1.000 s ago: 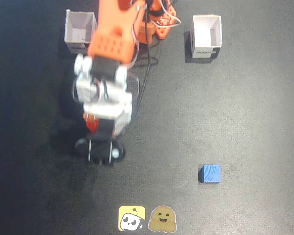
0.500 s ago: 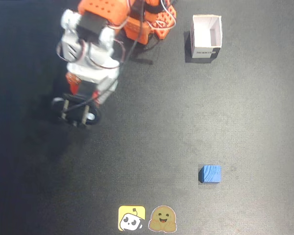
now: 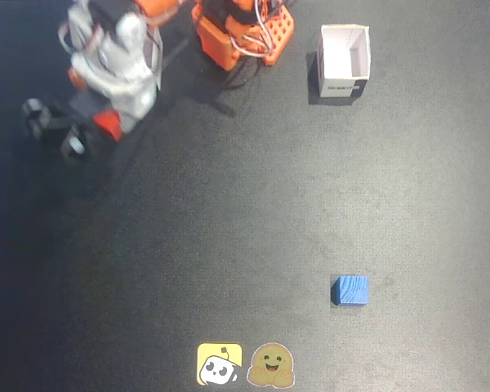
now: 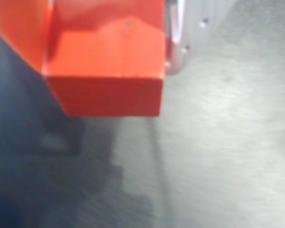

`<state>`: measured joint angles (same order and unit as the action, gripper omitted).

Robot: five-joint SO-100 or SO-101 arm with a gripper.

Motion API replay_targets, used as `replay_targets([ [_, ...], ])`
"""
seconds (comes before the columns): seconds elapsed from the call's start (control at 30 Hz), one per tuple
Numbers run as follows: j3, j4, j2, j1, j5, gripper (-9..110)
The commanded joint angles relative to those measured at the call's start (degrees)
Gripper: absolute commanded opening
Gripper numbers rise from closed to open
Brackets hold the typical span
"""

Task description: Put the red cube in the right box and the blue cube in the left box.

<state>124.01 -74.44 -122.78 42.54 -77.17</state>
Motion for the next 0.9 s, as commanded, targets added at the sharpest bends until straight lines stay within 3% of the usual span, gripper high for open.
replay_targets([
  [0.0,0.5,-1.7,-5.5,3.5,0.6,10],
  [0.6,6.8,-10.5,-16.6,17.8,-6.8,10],
  [0.87,14.0,-10.0,-25.7,19.6,-10.5,10],
])
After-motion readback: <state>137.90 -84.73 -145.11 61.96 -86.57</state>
